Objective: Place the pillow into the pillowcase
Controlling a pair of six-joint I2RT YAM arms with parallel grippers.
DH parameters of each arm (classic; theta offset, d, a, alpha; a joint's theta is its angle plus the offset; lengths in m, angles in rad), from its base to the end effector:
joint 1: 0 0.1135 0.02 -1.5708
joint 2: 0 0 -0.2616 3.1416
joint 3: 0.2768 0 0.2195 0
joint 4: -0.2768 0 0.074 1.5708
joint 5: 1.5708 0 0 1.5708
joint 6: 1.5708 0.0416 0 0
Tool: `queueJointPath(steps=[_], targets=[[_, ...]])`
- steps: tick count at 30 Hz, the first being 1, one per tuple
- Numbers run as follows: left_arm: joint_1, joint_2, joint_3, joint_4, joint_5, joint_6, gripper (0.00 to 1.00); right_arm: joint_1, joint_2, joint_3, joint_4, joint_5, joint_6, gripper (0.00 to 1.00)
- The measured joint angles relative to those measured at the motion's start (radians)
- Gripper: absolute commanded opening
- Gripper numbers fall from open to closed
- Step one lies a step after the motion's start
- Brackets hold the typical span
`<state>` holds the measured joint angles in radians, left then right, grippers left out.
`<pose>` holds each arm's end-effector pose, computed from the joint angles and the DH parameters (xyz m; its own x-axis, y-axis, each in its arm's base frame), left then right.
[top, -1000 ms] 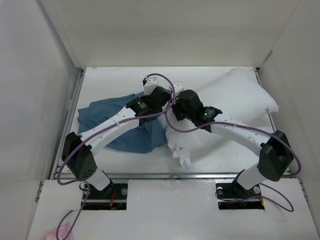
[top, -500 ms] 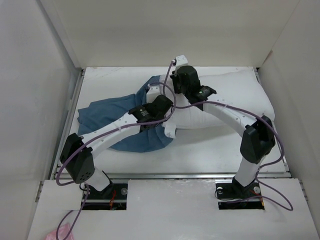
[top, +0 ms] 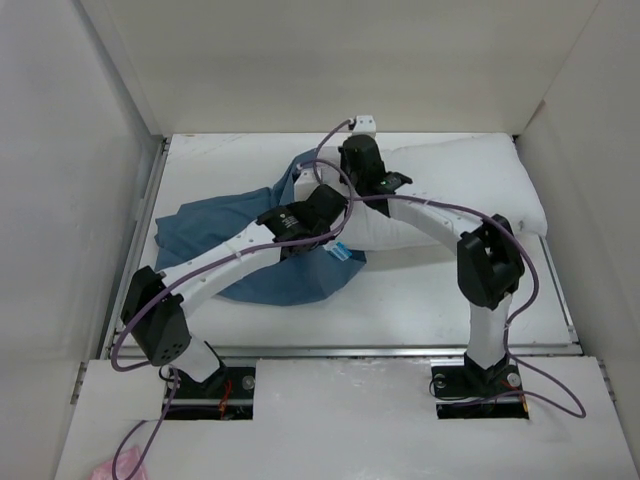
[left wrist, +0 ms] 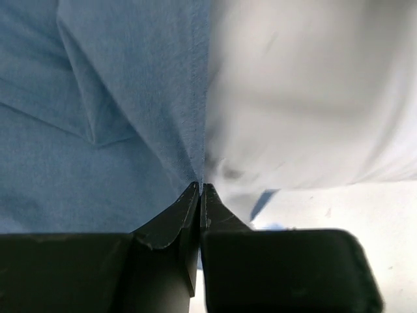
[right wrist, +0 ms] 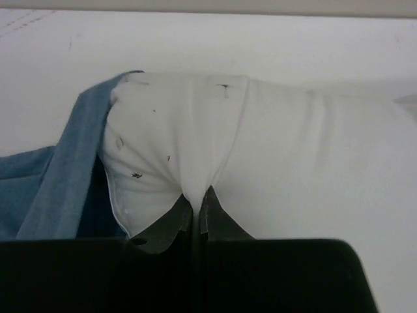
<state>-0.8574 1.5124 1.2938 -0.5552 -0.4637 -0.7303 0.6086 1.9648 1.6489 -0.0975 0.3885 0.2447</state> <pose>0.2126 -0.2172 0.3097 -0.6522 -0.1581 -0.7414 0.0428 0.9688 -0.2443 0.3723 0.2402 0.3013 -0.3790 0.0092 -0.9253 -0.1574 0.9847 0.0742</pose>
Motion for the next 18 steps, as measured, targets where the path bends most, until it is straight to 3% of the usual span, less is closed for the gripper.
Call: queueJointPath(steps=[7, 13, 15, 16, 18], targets=[[0.013, 0.048, 0.158, -0.017, 0.003, 0.027, 0.00, 0.053, -0.072, -0.210, 0.141, 0.121, 0.121, 0.00], [0.026, 0.085, 0.209, -0.011, 0.027, 0.066, 0.00, 0.057, -0.162, -0.314, 0.174, 0.075, 0.156, 0.00], [0.029, 0.117, 0.229, -0.010, 0.042, 0.072, 0.10, 0.059, -0.213, -0.346, 0.164, 0.042, 0.155, 0.00], [0.029, 0.131, 0.234, -0.010, 0.051, 0.077, 0.31, 0.059, -0.242, -0.362, 0.153, 0.025, 0.154, 0.00], [0.026, 0.146, 0.235, -0.013, 0.069, 0.095, 0.50, 0.058, -0.292, -0.393, 0.137, -0.009, 0.151, 0.00]])
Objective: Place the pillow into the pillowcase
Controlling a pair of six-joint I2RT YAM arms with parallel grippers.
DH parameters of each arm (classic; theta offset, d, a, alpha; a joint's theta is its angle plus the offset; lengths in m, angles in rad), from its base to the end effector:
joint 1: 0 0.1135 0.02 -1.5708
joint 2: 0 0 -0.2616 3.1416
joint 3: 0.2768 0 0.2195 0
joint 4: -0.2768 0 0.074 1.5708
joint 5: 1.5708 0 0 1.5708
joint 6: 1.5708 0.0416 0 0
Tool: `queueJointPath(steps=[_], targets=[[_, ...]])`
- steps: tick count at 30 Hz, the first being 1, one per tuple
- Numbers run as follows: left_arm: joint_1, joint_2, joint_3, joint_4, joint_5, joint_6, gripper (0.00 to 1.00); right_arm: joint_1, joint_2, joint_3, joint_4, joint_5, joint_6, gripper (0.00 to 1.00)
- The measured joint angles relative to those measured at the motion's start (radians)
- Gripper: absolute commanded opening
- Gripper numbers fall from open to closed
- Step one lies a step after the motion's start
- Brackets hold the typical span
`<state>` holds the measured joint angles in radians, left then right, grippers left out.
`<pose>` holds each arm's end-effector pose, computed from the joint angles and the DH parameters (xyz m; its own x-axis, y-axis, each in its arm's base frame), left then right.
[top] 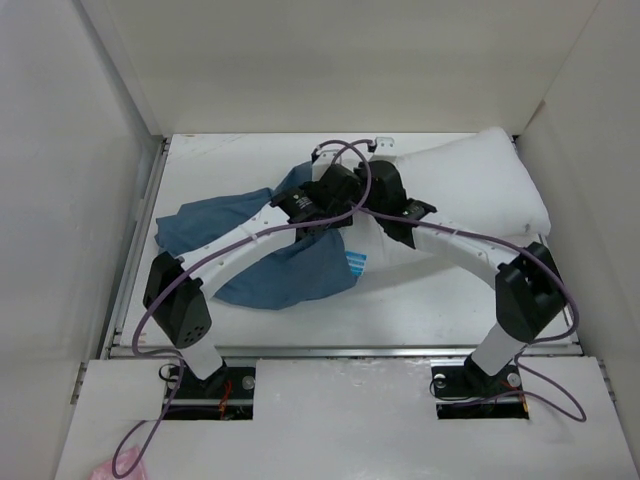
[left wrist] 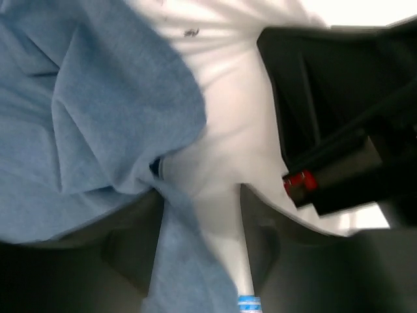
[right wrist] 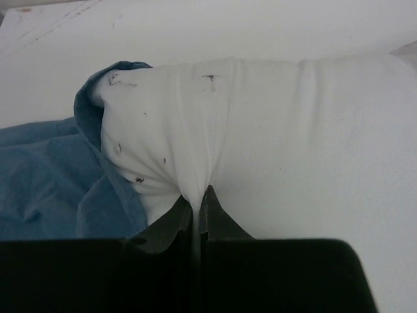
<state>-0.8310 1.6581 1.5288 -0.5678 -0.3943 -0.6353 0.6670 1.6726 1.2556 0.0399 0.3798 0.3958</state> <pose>0.2451 -0.2449 0.3342 -0.6352 -0.1168 -0.7635 0.1322 0.9575 -0.2565 0.2992 0.2159 0.3016 -0.3840 0.1534 -0.9105 -0.1687 0.9579 0.2325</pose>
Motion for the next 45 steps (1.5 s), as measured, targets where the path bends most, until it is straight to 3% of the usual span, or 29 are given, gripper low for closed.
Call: queueJointPath(steps=[3, 6, 7, 9, 14, 17, 26, 30, 34, 45], targets=[[-0.010, -0.001, 0.000, 0.000, 0.006, 0.016, 0.72, 0.000, -0.041, -0.049, -0.004, -0.044, 0.000, 0.00], [-0.009, -0.008, 0.000, -0.030, -0.019, 0.035, 0.79, -0.002, -0.036, -0.076, -0.004, -0.096, 0.000, 0.03], [-0.009, -0.013, 0.000, -0.031, -0.030, 0.039, 0.86, -0.002, -0.030, -0.081, -0.005, -0.114, 0.000, 0.03], [-0.009, -0.029, 0.000, -0.045, -0.059, 0.039, 0.88, -0.002, -0.022, -0.087, -0.006, -0.145, -0.001, 0.04], [0.036, -0.066, 0.003, -0.066, -0.120, 0.024, 0.88, -0.002, -0.021, -0.099, -0.004, -0.188, -0.015, 0.19], [0.109, -0.061, 0.003, -0.069, -0.140, 0.006, 0.85, -0.002, -0.029, -0.113, -0.002, -0.192, -0.018, 0.27], [0.290, 0.045, -0.007, -0.047, -0.130, -0.022, 0.77, 0.002, -0.043, -0.115, -0.020, -0.187, -0.023, 0.30], [0.302, 0.069, -0.010, 0.019, -0.082, 0.008, 0.76, 0.002, -0.043, -0.113, -0.033, -0.180, -0.023, 0.39], [0.300, 0.087, -0.010, 0.055, -0.045, 0.030, 0.74, 0.002, -0.043, -0.110, -0.042, -0.162, -0.030, 0.41], [0.296, 0.099, -0.085, 0.086, -0.019, 0.043, 0.46, 0.009, -0.047, -0.088, -0.086, -0.134, -0.035, 0.42]])
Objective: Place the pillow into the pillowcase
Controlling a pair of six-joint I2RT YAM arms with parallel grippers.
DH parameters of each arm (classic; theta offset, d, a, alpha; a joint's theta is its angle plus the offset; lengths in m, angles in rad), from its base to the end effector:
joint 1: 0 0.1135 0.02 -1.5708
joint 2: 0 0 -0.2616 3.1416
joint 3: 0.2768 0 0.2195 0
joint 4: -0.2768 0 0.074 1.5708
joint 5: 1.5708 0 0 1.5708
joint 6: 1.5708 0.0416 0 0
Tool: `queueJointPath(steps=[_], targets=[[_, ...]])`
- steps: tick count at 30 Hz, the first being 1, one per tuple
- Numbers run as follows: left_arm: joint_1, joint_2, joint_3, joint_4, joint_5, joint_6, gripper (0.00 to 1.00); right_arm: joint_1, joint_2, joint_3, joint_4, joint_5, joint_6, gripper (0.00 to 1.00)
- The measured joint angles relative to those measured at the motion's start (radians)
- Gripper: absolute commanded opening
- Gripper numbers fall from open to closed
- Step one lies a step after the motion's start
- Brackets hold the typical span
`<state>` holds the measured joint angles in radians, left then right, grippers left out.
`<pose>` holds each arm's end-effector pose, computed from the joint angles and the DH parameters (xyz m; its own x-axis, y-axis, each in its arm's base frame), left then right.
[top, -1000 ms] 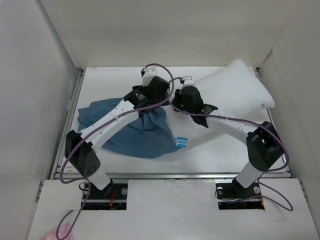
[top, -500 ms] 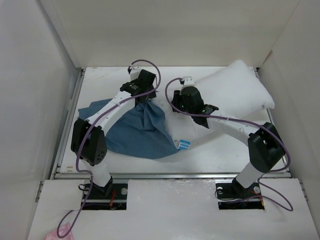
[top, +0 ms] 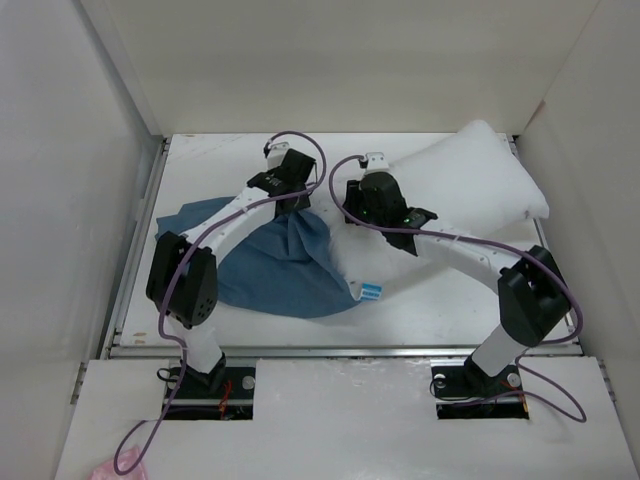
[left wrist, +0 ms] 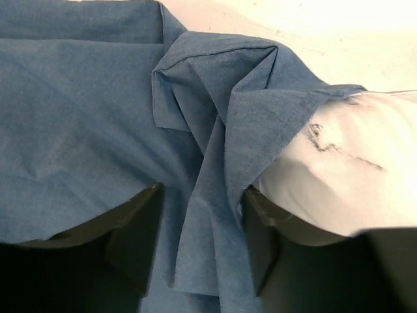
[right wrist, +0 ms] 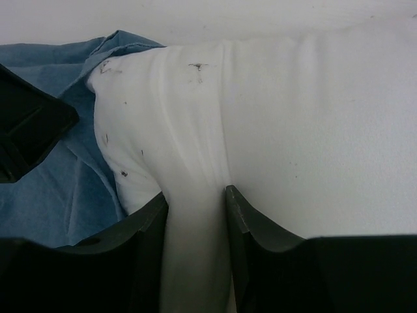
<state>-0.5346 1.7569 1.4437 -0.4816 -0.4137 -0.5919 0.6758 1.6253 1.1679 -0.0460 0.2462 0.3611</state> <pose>0.3237 -0.1722 0.2826 -0.6348 -0.2178 -0.7414 -0.1566 0.9758 -0.1527 0.2797 0.2112 0.2801 -0.5076 0.0322 -0.8610 -0.2787 0.9394 0.1995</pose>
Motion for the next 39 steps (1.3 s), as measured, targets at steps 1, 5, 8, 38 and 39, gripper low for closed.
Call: queueJointPath(steps=[1, 5, 8, 38, 39], targets=[[0.000, 0.005, 0.000, 0.000, 0.000, 0.000, 0.43, 0.000, -0.003, 0.000, -0.003, 0.000, -0.002, 0.42], [0.000, 0.050, 0.015, 0.006, 0.000, -0.003, 0.17, 0.000, -0.039, -0.002, -0.016, 0.001, -0.035, 0.46], [0.000, 0.085, 0.031, 0.013, 0.002, 0.001, 0.00, 0.000, -0.082, -0.016, -0.013, 0.005, -0.080, 0.76], [-0.067, 0.094, 0.384, 0.064, 0.147, 0.213, 0.00, -0.064, -0.043, -0.069, 0.235, -0.407, -0.335, 0.00], [-0.096, 0.094, 0.419, 0.068, 0.157, 0.229, 0.00, -0.068, -0.064, -0.072, 0.252, -0.423, -0.324, 0.00]])
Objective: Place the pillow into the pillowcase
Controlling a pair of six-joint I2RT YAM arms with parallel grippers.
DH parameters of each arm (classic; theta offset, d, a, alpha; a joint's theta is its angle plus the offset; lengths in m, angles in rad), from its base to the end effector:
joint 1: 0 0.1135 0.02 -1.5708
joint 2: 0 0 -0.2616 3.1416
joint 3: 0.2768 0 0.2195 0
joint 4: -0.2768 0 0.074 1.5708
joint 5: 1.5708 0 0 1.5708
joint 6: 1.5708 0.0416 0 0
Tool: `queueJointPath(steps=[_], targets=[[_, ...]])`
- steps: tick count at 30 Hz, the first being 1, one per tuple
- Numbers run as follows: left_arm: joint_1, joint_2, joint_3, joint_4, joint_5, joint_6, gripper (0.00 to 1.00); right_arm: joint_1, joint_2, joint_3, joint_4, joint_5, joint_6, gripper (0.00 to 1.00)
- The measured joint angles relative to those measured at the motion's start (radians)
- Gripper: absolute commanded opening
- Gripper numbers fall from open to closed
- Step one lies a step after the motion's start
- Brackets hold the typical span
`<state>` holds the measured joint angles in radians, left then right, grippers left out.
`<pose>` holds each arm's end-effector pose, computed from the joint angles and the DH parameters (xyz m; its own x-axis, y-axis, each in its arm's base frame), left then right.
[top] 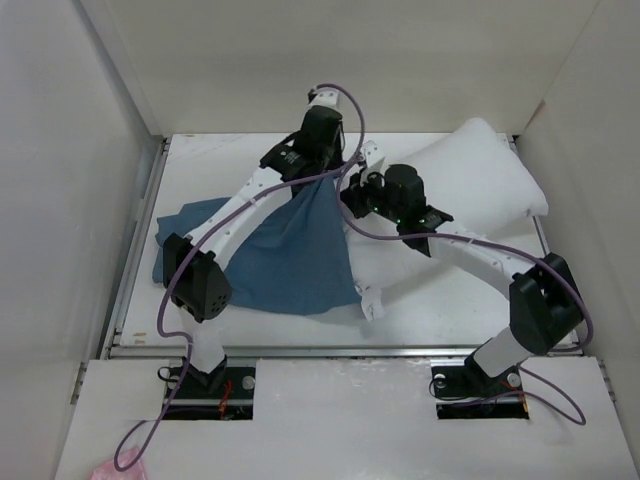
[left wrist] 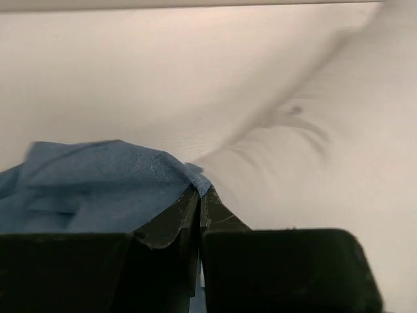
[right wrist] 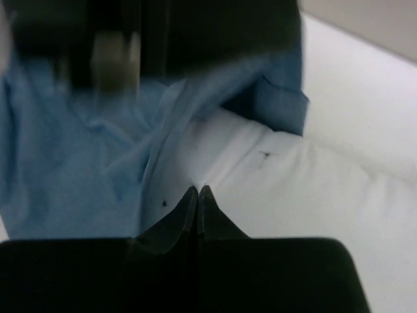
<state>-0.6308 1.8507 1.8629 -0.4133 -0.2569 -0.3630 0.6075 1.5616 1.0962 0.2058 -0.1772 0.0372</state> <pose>0.3356 -0.2320 0.3829 -0.4302 -0.1111 -0.8959 0.2447 0.9409 -0.2342 0.2785 0.2026 0.3044 -0.2367 -0.1200 -0.9641 -0.6934 0.7159 0.0812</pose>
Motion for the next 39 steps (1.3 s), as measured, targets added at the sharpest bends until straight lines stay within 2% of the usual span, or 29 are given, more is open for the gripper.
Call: queueJointPath(steps=[4, 8, 11, 15, 16, 17, 19, 20, 21, 23, 24, 29, 31, 35, 39], targets=[[-0.111, 0.000, 0.103, 0.006, 0.032, 0.051, 0.00, -0.016, -0.024, -0.032, 0.166, -0.024, 0.073, 0.00], [-0.151, -0.008, 0.110, 0.031, 0.047, 0.050, 0.00, -0.038, -0.025, -0.105, 0.343, 0.028, 0.201, 0.00], [-0.166, -0.049, 0.023, 0.113, 0.040, 0.024, 0.00, -0.055, 0.006, -0.114, 0.386, 0.112, 0.283, 0.00], [-0.190, -0.128, -0.156, 0.102, 0.050, -0.002, 0.00, -0.106, 0.063, -0.109, 0.446, 0.208, 0.382, 0.01], [-0.201, -0.132, -0.188, 0.099, 0.049, -0.008, 0.00, -0.119, 0.076, -0.105, 0.452, 0.215, 0.394, 0.05], [-0.208, -0.131, -0.208, 0.098, 0.039, -0.014, 0.00, -0.133, 0.087, -0.102, 0.451, 0.206, 0.404, 0.16], [-0.216, -0.117, -0.221, 0.081, 0.024, -0.019, 0.00, -0.152, 0.103, -0.102, 0.448, 0.171, 0.412, 0.30], [-0.217, -0.109, -0.215, 0.079, 0.019, -0.022, 0.00, -0.157, 0.104, -0.102, 0.444, 0.145, 0.410, 0.40], [-0.214, -0.096, -0.200, 0.075, 0.013, -0.025, 0.00, -0.161, 0.103, -0.102, 0.439, 0.116, 0.404, 0.67], [-0.206, -0.075, -0.145, 0.020, 0.019, -0.027, 0.00, -0.173, 0.095, -0.101, 0.413, 0.103, 0.365, 0.70], [-0.206, -0.061, -0.108, 0.002, 0.024, -0.032, 0.00, -0.185, 0.087, -0.090, 0.369, 0.087, 0.346, 0.89], [-0.201, 0.001, 0.050, -0.071, 0.084, -0.029, 0.00, -0.221, -0.019, -0.019, 0.104, 0.184, 0.223, 0.94], [-0.206, 0.002, 0.066, -0.071, 0.132, -0.033, 0.00, -0.224, -0.080, -0.020, 0.023, 0.242, 0.187, 0.99], [-0.208, 0.002, 0.086, -0.069, 0.207, -0.040, 0.00, -0.223, -0.158, -0.020, -0.093, 0.341, 0.132, 1.00], [-0.148, 0.040, 0.106, -0.006, 0.104, -0.027, 0.00, -0.203, -0.145, 0.002, -0.240, 0.334, 0.097, 1.00]])
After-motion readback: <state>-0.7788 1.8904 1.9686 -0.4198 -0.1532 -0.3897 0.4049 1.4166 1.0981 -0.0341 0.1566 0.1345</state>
